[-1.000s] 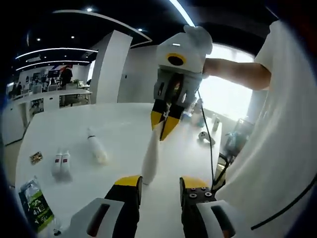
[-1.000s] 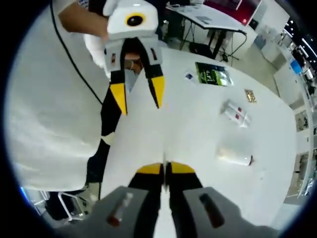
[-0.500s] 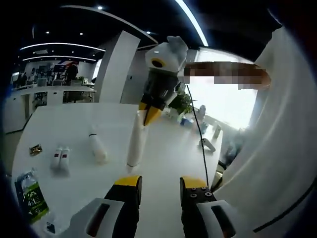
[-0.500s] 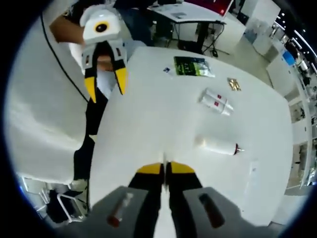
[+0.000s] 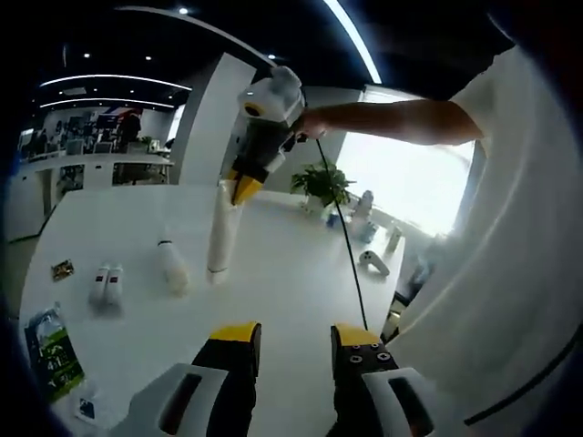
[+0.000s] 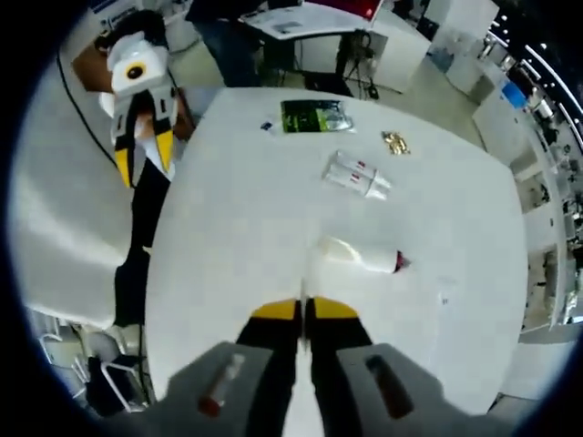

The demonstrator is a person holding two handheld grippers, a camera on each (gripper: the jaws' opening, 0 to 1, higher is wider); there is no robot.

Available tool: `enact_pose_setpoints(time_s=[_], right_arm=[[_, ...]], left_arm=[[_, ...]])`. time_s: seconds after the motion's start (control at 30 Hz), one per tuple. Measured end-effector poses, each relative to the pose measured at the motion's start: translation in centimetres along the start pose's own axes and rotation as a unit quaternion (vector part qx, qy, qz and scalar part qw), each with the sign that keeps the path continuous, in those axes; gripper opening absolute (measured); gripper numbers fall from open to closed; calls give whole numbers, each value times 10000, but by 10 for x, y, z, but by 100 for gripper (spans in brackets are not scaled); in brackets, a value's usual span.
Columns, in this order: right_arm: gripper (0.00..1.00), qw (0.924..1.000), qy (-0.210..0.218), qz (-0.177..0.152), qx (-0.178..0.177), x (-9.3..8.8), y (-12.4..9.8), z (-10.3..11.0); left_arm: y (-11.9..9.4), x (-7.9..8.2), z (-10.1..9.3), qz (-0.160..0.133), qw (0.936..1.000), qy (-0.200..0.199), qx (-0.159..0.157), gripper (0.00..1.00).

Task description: Arrange the skincare products in the storage area until every visible bottle or jar stands upright without overlapping.

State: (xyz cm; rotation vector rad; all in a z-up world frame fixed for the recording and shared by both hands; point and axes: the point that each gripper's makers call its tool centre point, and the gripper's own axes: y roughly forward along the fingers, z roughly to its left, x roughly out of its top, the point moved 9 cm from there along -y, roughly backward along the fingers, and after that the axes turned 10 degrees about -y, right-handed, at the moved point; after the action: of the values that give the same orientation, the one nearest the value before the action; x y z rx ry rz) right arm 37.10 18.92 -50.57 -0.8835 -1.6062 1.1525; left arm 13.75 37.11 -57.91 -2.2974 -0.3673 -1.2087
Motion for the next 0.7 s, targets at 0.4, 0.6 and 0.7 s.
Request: enact_pose_setpoints(time_s=[0.4,0.6,0.7], right_arm=[[3,9996,161,163,-141,-14,-2,-18],[3,9993,191,252,-187,-17,-1,-25],[3,9992,236,250,-201,-18,0,-29]], left_arm=[[-9,0,-7,-35,9999,-41,107,32],[-11,-4,-6,-32,9999,-76,142,32],[-13,-6,-4,-41,9998,-94,149,32]])
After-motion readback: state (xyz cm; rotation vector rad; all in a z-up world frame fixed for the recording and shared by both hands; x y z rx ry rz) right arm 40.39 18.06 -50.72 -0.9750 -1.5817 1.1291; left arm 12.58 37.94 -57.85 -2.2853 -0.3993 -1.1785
